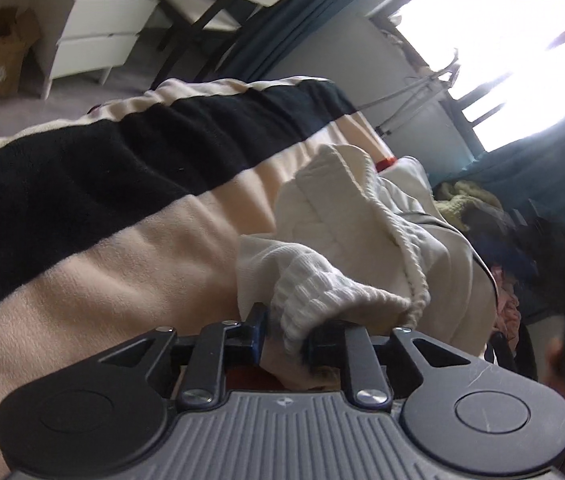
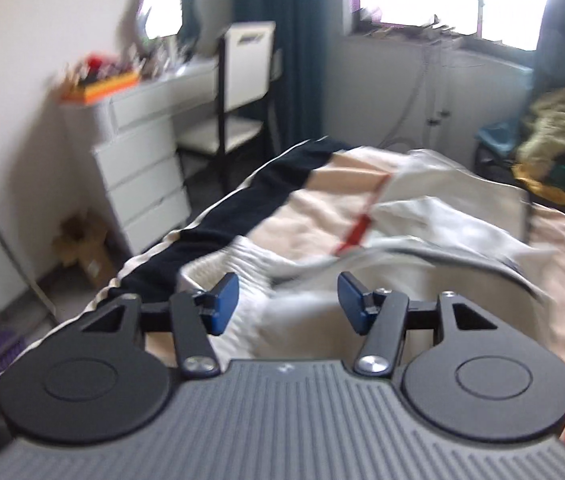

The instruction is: Fold clothes

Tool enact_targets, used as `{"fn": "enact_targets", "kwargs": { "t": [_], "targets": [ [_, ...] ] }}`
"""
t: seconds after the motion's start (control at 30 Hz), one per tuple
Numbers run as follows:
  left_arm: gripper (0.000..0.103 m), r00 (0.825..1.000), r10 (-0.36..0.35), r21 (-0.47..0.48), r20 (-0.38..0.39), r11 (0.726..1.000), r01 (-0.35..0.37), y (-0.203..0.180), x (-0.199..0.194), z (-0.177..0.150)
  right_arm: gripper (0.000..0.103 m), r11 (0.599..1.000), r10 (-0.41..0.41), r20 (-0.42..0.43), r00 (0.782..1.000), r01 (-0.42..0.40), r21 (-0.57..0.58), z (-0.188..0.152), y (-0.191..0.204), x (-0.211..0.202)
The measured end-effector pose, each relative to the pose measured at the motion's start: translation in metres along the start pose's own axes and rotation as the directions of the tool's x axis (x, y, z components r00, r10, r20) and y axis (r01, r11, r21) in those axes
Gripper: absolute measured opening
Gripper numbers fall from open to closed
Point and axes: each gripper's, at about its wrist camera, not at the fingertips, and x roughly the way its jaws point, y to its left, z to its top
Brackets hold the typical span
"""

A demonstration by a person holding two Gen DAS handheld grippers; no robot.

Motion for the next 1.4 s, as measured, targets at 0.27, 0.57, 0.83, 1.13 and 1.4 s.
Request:
{"fn": "enact_targets", "kwargs": {
  "t": [0.27, 0.57, 0.83, 1.13, 1.4],
  "targets": [
    [0.023, 1.000, 0.012, -0.111, -0.015, 0.994, -0.013, 0.024, 0.015, 0.016, 0.056, 0.979, -0.130, -0.195, 0.972, 0.094, -0.180, 0.041, 0.050, 0.111],
    [0.023, 1.000, 0.004, -0.081, 0.003, 0.997, -0.004, 0.023, 0.031, 0.023, 0.028, 0.948, -0.243, -0.179, 0.953, 0.194, -0.252, 0.029, 0.040, 0.143],
    [0.022, 0.999, 0.022, 0.004, 0.037, 1.000, -0.023, 0.010, 0.035, 0.021, 0.011, 0.976, -0.218, 0.102, 0.971, 0.217, 0.014, 0.017, 0.009, 0.038],
    [0.023, 0.999, -0.010, 0.161, 0.054, 0.987, 0.001, -0.015, 0.016, 0.002, 0.009, 0.893, -0.383, 0.347, 0.856, 0.248, 0.374, -0.080, -0.051, -0.132],
    [0.024, 0.997, 0.071, 0.417, 0.023, 0.906, -0.074, -0.052, 0.006, -0.037, 0.009, 0.753, -0.377, 0.101, 0.921, 0.241, 0.612, -0.224, -0.097, -0.163]
  ]
}}
